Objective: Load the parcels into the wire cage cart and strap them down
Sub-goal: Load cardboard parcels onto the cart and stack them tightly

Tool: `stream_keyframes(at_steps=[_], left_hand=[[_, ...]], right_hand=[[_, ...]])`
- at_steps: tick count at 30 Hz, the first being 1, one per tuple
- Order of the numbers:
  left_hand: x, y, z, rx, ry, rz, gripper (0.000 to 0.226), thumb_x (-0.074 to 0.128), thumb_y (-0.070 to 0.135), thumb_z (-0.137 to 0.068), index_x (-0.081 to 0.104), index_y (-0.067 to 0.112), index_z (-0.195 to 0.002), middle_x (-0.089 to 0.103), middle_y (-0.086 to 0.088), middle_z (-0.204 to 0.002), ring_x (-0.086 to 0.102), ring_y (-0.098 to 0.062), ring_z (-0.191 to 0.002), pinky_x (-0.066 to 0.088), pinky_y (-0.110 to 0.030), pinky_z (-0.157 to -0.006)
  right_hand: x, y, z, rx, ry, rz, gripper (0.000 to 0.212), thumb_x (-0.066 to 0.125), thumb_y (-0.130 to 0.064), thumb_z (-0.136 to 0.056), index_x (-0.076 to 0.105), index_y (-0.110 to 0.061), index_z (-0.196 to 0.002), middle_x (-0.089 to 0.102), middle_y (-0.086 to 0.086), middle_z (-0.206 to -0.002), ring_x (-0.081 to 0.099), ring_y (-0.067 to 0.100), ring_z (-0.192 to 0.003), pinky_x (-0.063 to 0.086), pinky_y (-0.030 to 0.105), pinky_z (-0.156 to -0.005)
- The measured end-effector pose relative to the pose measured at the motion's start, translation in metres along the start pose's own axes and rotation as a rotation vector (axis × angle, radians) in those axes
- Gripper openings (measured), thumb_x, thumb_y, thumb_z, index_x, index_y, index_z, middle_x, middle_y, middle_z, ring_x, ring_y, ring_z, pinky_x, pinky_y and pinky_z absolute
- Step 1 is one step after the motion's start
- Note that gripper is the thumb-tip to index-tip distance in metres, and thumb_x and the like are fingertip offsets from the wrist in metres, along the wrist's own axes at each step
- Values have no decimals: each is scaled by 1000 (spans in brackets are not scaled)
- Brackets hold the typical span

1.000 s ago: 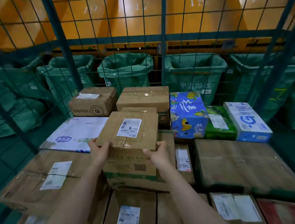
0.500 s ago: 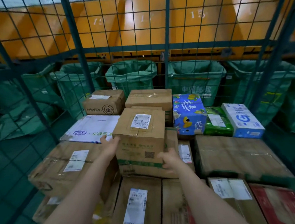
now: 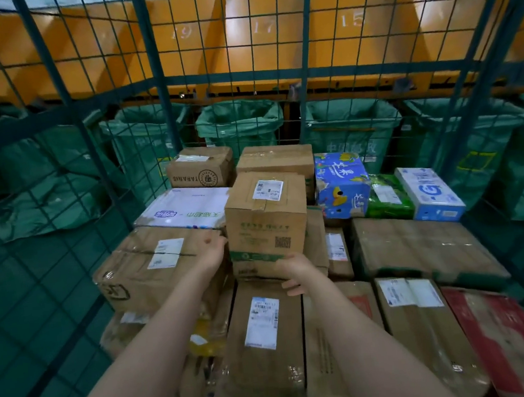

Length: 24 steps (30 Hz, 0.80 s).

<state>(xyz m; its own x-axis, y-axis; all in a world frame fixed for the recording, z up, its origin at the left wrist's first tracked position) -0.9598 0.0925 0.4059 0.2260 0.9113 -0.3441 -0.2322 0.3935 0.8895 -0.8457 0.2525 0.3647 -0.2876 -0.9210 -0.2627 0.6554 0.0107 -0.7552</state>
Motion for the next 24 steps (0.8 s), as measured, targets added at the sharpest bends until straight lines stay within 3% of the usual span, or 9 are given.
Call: stream_keyframes(at_steps=[2, 5, 12, 16, 18, 21, 23, 24], left_hand=[[-3, -16, 7, -53, -30, -13, 54, 37, 31, -101, 23, 5, -146, 30, -11, -149, 30, -31, -136, 30, -37, -105], [-14, -33, 12, -95, -24, 14, 55, 36, 34, -101, 24, 6, -146, 28, -15, -151, 31, -33, -136, 28, -43, -111], [-45, -47, 48, -146, 67, 99, 57, 37, 41, -99, 27, 11, -146, 36, -10, -147, 40, -32, -130, 34, -38, -90], [-51, -76, 70, -154, 123, 143, 62, 36, 46, -97, 26, 9, -147, 33, -9, -148, 36, -30, -133, 32, -41, -109], [-51, -94, 86, -171, 169, 183, 51, 38, 37, -99, 37, 5, -138, 45, -9, -132, 46, -27, -121, 39, -37, -101], [-52, -124, 119, -199, 222, 226, 23, 40, 25, -99, 53, 7, -105, 52, -10, -98, 51, -21, -83, 40, -30, -69], [-64, -145, 144, -225, 275, 282, 25, 40, 22, -98, 55, 9, -84, 54, -11, -84, 50, -21, -76, 42, -30, -71], [-75, -162, 160, -254, 316, 301, 26, 42, 25, -97, 59, 7, -89, 58, -13, -90, 53, -21, -79, 43, -30, -76]], right_hand=[[8, 3, 8, -2, -7, 29, 53, 46, -21, -99, 23, -13, -146, 37, 10, -145, 53, 26, -118, 47, 40, -97], [18, 0, 15, -32, -21, 82, 44, 44, -19, -99, 31, -9, -140, 39, 11, -143, 54, 26, -117, 49, 39, -96], [39, -6, 32, -130, -101, 243, 45, 44, -18, -98, 32, -9, -140, 42, 12, -140, 56, 26, -115, 49, 40, -95], [47, 11, 43, -141, -186, 325, 43, 45, -15, -97, 36, -7, -139, 44, 15, -137, 56, 29, -114, 49, 42, -95], [50, 20, 47, -146, -211, 342, 42, 44, -19, -99, 35, -8, -138, 44, 14, -133, 58, 28, -111, 51, 39, -89], [67, 39, 55, -157, -260, 394, 29, 46, -20, -96, 48, -8, -122, 47, 9, -106, 62, 30, -100, 48, 36, -76], [87, 48, 63, -171, -304, 425, 23, 47, -16, -93, 53, -3, -111, 52, 8, -95, 62, 30, -86, 48, 34, -69], [105, 54, 69, -179, -349, 461, 28, 48, -15, -92, 54, 0, -114, 55, 10, -94, 60, 29, -79, 48, 34, -65]])
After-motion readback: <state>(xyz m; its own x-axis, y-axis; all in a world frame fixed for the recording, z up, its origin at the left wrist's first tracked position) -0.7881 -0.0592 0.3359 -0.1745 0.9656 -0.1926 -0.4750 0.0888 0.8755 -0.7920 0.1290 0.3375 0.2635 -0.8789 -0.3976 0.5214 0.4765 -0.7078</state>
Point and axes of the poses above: each hand's wrist, its own z-axis away from the middle knuckle, its own x-axis out of the palm, y = z × x, the point moved 10 cm from there along -z, towards the middle knuckle
